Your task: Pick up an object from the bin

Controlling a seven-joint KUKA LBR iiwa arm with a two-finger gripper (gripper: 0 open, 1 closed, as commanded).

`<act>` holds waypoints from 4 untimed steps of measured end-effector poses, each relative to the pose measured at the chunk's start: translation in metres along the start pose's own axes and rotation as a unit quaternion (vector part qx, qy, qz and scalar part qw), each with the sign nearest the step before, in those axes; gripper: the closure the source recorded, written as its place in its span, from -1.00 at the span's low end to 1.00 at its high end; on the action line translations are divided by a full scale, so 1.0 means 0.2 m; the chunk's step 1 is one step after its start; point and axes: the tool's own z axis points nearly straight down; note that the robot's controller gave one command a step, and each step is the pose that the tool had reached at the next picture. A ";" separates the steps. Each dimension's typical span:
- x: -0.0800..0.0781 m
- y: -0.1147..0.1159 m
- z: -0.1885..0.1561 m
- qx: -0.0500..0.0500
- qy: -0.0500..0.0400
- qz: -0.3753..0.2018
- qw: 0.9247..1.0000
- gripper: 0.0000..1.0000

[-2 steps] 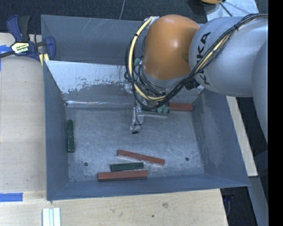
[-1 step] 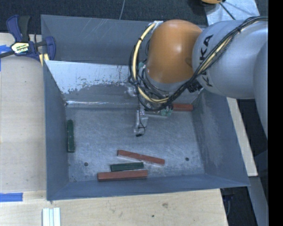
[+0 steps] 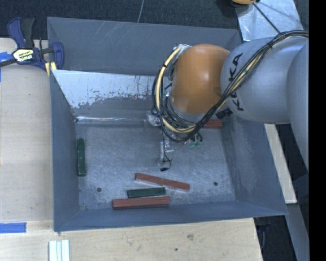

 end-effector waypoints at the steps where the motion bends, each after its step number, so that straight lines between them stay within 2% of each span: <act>1: 0.04 -0.18 0.11 0.000 0.001 -0.148 0.989 -1.00; 2: 0.28 -0.14 0.02 -0.001 0.002 -0.081 0.997 -1.00; 3: 0.35 -0.07 0.10 0.000 0.001 -0.115 0.993 -1.00; 4: 0.51 0.02 0.25 0.000 -0.001 -0.196 0.981 1.00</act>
Offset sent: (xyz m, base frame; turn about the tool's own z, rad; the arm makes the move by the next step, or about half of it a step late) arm -0.0745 -0.0316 0.0077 -0.1220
